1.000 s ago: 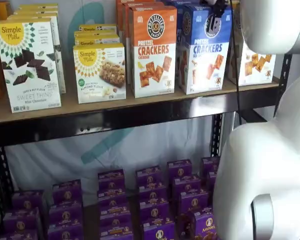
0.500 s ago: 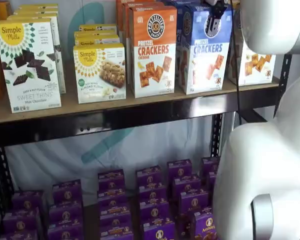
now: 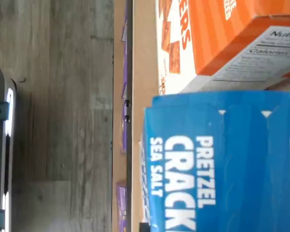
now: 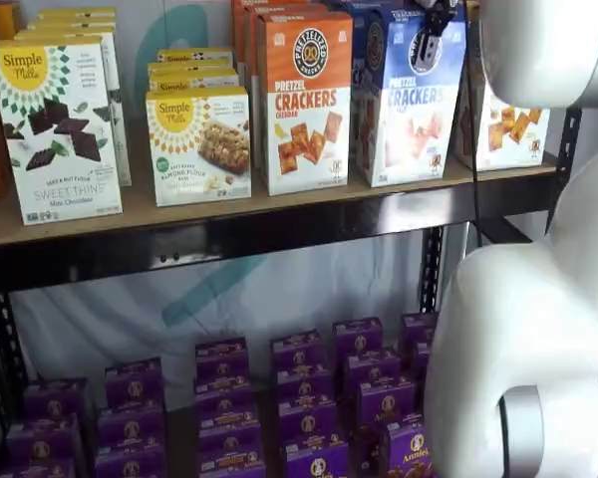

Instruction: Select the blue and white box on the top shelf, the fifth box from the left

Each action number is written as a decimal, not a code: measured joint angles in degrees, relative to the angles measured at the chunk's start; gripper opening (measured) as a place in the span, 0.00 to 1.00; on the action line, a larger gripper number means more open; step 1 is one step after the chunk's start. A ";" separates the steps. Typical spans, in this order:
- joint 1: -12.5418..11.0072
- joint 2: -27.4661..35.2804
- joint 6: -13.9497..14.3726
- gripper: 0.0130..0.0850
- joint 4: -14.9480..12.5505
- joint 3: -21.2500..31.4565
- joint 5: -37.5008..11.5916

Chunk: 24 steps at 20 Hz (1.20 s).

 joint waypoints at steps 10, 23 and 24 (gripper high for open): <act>-1.20 -3.04 -0.31 0.61 1.01 0.53 4.69; -2.46 -12.84 -1.87 0.61 -0.40 9.40 7.72; -2.62 -13.40 -2.11 0.61 -0.60 10.00 7.70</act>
